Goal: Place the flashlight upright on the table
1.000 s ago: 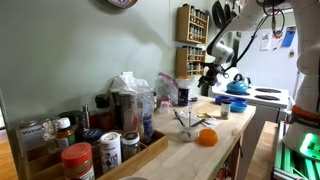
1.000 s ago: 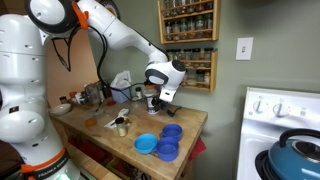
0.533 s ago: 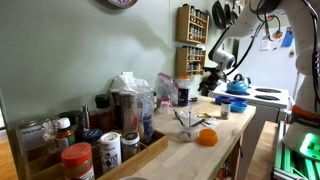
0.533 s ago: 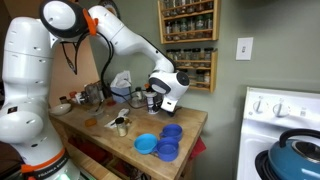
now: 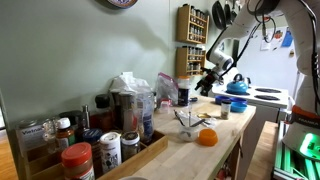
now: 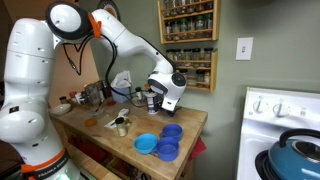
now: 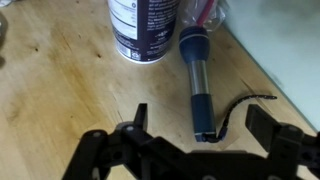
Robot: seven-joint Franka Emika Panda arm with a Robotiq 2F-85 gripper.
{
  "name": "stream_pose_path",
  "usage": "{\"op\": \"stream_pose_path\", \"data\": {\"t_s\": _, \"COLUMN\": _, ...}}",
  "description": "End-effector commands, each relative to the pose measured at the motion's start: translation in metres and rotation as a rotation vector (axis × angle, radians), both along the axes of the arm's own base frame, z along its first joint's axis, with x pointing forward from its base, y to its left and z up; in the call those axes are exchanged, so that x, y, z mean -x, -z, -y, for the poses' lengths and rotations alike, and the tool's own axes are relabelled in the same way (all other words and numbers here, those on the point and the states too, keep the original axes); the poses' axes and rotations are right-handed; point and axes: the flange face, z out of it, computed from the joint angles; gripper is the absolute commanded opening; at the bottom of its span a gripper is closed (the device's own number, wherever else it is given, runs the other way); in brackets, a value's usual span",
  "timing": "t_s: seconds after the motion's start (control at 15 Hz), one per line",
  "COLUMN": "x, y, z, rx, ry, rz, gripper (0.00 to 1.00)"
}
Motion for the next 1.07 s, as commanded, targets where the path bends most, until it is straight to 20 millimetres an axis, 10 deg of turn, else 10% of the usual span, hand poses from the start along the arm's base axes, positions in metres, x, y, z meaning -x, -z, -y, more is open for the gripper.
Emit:
{"op": "stream_pose_path", "data": {"t_s": 0.0, "x": -0.01, "y": 0.017, "z": -0.001, "rx": 0.038, "ry": 0.029, "rz": 0.015, "gripper": 1.0}}
{"op": "stream_pose_path", "data": {"t_s": 0.53, "x": -0.02, "y": 0.035, "z": 0.001, "rx": 0.129, "ry": 0.009, "rz": 0.007, "gripper": 0.79}}
{"op": "stream_pose_path", "data": {"t_s": 1.0, "x": -0.026, "y": 0.051, "z": -0.004, "rx": 0.197, "ry": -0.005, "rz": -0.014, "gripper": 0.94}}
